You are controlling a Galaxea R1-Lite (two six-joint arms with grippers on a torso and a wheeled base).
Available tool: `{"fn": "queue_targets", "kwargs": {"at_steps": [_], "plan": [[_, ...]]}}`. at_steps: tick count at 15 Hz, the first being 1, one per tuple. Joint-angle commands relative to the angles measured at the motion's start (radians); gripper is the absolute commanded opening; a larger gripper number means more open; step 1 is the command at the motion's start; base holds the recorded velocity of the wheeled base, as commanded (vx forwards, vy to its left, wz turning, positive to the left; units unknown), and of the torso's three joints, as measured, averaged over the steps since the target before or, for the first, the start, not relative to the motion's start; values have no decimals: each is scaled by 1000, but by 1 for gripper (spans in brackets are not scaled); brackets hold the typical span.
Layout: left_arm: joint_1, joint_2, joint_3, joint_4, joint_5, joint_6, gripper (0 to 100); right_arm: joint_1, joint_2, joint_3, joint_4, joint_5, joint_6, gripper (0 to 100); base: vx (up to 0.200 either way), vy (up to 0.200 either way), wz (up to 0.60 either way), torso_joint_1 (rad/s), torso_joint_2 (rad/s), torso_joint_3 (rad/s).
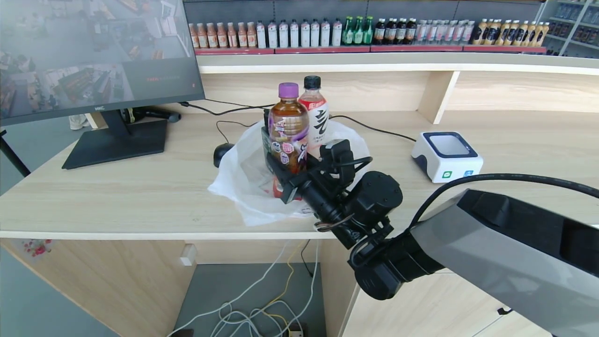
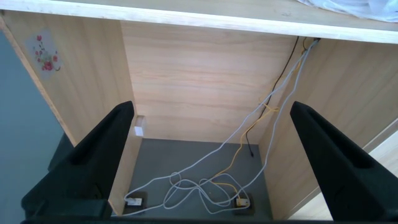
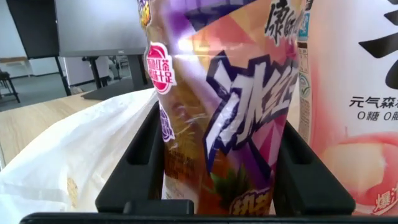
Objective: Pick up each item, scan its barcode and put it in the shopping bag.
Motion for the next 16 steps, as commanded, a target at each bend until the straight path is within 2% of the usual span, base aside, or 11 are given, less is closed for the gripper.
{"fn": "queue_targets", "kwargs": {"at_steps": [1,12,13,16], "plan": [[0,0,0,0,0,-1,100,2,17,0,-3,2,0,0,0,0,0,0,0,0],[0,0,0,0,-1,-1,100,-1,38,0,-11,1,6,0,0,0,0,0,0,0],[0,0,0,0,-1,-1,100,-1,38,0,-11,1,6,100,0,0,0,0,0,0],[0,0,0,0,0,-1,100,4,31,-1,-11,7,5,100,0,0,0,0,0,0]]}}
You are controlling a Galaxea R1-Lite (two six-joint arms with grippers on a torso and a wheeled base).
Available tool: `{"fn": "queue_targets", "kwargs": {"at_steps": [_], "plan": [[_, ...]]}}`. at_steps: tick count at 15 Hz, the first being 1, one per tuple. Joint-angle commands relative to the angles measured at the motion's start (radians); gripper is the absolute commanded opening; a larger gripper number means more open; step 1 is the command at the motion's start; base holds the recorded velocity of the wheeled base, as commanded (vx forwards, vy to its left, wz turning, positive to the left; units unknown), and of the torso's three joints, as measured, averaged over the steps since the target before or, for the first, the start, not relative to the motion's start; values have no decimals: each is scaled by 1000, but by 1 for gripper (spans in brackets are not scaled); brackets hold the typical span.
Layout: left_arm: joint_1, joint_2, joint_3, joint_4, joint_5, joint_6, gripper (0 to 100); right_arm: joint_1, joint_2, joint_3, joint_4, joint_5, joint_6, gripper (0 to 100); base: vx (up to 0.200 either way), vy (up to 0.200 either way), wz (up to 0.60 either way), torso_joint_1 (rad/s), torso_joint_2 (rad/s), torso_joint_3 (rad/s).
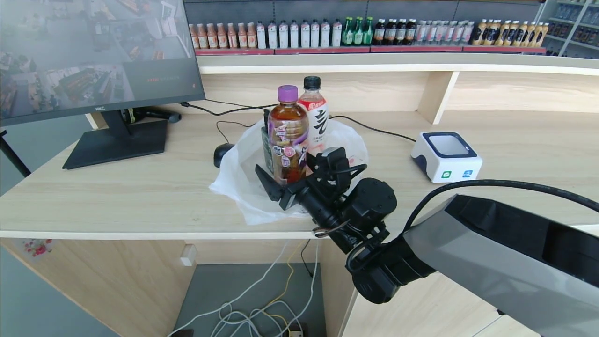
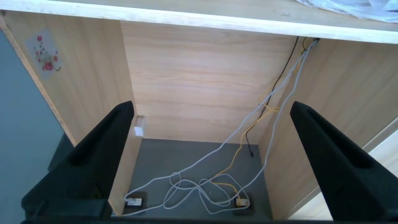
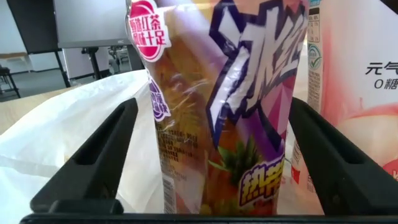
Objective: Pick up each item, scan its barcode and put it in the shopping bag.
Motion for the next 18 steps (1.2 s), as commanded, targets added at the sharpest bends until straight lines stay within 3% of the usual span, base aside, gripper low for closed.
{"fn": "queue_targets", "kwargs": {"at_steps": [1,4,7,10,14,16,17,18], "plan": [[0,0,0,0,-2,0,100,2,-11,0,-3,0,-3,100,0,0,0,0,0,0],[0,0,0,0,0,0,100,2,-57,20,-3,-7,-6,100,0,0,0,0,0,0],[0,0,0,0,-2,0,100,2,-185,181,-3,-18,-32,100,0,0,0,0,0,0],[0,0,0,0,0,0,100,1,-361,417,-3,-20,-54,100,0,0,0,0,0,0],[0,0,0,0,-2,0,100,-4,-702,889,-3,-18,-69,100,0,0,0,0,0,0],[0,0,0,0,0,0,100,-90,-968,1176,-3,-21,-63,100,0,0,0,0,0,0],[0,0,0,0,0,0,100,-124,-1033,1248,-3,-18,-60,100,0,0,0,0,0,0],[0,0,0,0,0,0,100,-205,-1192,1247,117,-26,-26,100,0,0,0,0,0,0]]}}
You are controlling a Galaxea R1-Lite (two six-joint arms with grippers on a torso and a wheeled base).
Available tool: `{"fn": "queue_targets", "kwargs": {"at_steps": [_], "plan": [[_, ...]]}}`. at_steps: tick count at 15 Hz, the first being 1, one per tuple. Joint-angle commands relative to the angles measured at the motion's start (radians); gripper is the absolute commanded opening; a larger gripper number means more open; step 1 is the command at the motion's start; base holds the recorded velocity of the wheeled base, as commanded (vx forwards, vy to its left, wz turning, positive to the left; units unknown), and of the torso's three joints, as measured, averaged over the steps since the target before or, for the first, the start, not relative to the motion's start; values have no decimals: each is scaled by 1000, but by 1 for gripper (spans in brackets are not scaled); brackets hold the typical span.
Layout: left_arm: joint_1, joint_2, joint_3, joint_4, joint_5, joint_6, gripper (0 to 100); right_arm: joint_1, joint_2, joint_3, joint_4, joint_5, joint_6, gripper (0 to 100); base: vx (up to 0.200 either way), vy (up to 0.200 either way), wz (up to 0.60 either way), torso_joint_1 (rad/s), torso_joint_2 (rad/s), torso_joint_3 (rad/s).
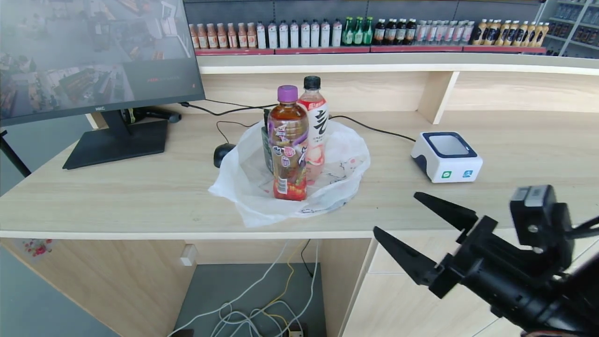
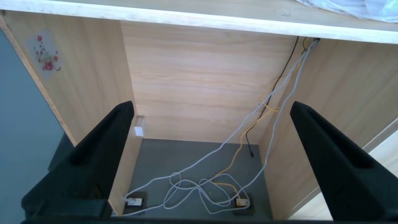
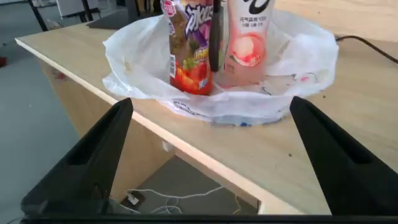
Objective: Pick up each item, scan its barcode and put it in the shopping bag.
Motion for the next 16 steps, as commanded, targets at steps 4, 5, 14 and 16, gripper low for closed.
{"fn": "queue_targets", "kwargs": {"at_steps": [4,5,14,16], "plan": [[0,0,0,0,0,0,100,-166,-970,168,878,8,11,100,0,0,0,0,0,0],[0,0,0,0,0,0,100,-163,-1169,166,1145,22,-29,100,0,0,0,0,0,0],[0,0,0,0,0,0,100,-380,-1501,166,1546,-27,52,100,0,0,0,0,0,0],[0,0,0,0,0,0,100,-479,-1349,166,1544,-29,76,100,0,0,0,0,0,0]]}}
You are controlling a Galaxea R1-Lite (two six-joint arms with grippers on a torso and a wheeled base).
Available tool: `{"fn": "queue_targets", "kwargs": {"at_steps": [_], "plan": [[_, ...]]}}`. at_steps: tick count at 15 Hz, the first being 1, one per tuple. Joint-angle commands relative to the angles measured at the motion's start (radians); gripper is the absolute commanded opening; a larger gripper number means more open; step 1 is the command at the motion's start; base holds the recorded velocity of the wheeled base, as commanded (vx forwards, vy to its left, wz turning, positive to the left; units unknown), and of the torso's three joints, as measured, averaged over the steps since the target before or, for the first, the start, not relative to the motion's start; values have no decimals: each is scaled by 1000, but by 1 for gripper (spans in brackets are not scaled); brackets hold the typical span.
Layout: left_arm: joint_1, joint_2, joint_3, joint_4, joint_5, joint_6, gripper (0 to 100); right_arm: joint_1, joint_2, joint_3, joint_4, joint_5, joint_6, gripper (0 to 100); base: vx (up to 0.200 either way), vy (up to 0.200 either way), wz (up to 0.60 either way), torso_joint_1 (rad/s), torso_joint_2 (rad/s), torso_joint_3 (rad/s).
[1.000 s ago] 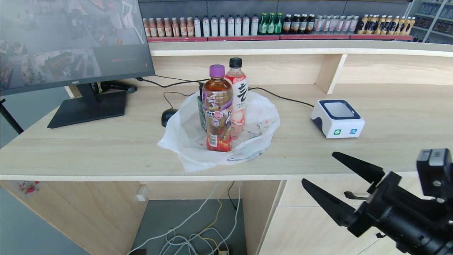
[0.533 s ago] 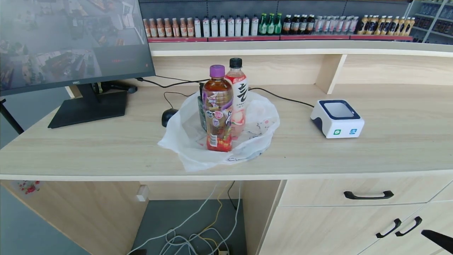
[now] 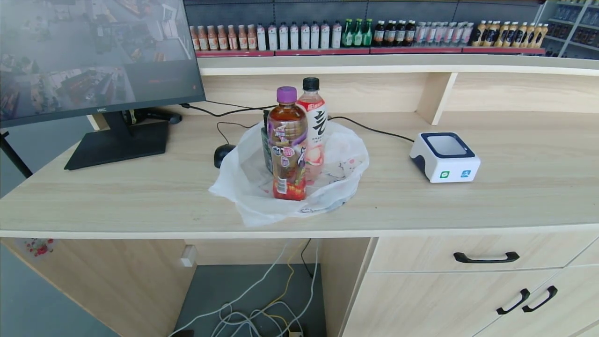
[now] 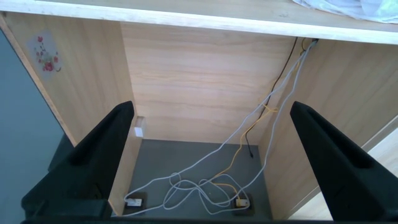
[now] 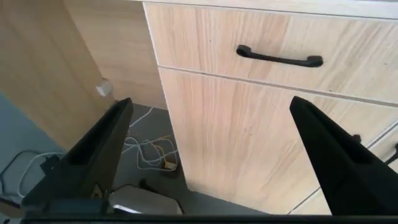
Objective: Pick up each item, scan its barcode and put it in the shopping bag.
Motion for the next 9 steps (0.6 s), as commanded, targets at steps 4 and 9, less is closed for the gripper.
{"fn": "queue_targets", "kwargs": {"at_steps": [4,9], "plan": [[0,0,0,0,1,-3,100,-251,-26,3,4,-7,20,100,0,0,0,0,0,0],[0,0,0,0,1,-4,100,-265,-85,5,4,-7,35,100,-120,0,0,2,2,1]]}}
